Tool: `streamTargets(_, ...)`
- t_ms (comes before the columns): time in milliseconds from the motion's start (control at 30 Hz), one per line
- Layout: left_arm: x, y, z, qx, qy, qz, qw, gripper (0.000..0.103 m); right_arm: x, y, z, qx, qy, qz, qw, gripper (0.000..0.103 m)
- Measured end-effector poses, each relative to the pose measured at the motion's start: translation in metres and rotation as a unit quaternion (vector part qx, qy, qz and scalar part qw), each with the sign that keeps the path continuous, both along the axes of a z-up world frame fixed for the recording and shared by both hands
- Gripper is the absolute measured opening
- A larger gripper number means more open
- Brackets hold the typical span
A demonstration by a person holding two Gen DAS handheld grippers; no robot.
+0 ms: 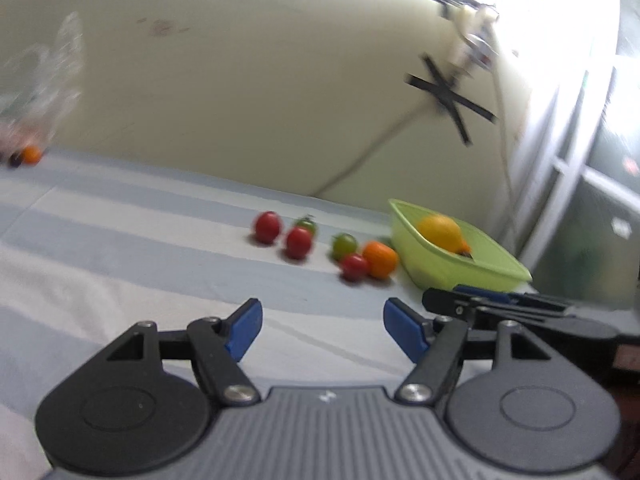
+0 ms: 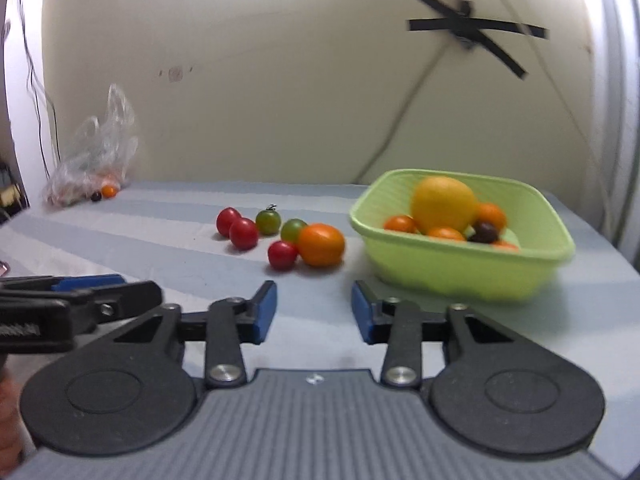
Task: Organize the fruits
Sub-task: 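Reach the right gripper to the mandarin beside the tomatoes and close on it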
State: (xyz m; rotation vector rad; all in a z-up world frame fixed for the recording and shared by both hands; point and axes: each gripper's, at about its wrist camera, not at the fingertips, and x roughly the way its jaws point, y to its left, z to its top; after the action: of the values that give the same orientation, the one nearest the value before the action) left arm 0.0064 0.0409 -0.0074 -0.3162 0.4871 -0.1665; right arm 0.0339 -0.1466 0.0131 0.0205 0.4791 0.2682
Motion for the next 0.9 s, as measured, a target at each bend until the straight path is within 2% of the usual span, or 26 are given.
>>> streamTargets(100,0.003,0.011,-0.001,-0.026,0.005,0.019,0.9995,0.069,0.014,0.017,0.007,-0.056,-0.012,0.029,0.998,0.038)
streamTargets(200,0.007,0.016,-0.003,-0.041,0.014,0.014,0.999,0.069,0.031,0.03,0.015,-0.116,-0.022,0.054,0.992,0.038)
streamTargets(333,0.008,0.014,-0.004,-0.042,0.02,0.005,0.9989,0.069,0.064,0.04,0.02,-0.174,0.011,0.08,0.981,0.038)
streamTargets(400,0.009,0.013,-0.004,-0.041,0.021,0.0,0.9989,0.069,0.076,0.049,0.019,-0.223,0.034,0.119,0.967,0.038)
streamTargets(500,0.009,0.013,-0.005,-0.044,0.025,-0.007,0.9987,0.07,0.086,0.062,0.017,-0.303,0.064,0.181,0.933,0.038)
streamTargets(567,0.01,0.014,-0.006,-0.049,0.029,-0.008,0.9983,0.071,0.09,0.07,0.015,-0.351,0.073,0.208,0.91,0.038)
streamTargets(667,0.012,0.017,-0.008,-0.062,0.036,-0.009,0.9974,0.071,0.097,0.078,0.014,-0.397,0.067,0.221,0.888,0.039)
streamTargets(767,0.013,0.018,-0.009,-0.068,0.039,-0.009,0.9969,0.071,0.107,0.08,0.014,-0.417,0.069,0.219,0.88,0.04)
streamTargets(833,0.013,0.016,-0.008,-0.066,0.038,-0.012,0.997,0.071,0.114,0.079,0.015,-0.417,0.075,0.219,0.879,0.042)
streamTargets(900,0.013,0.015,-0.008,-0.061,0.037,-0.014,0.9973,0.071,0.116,0.075,0.016,-0.414,0.074,0.215,0.882,0.049)
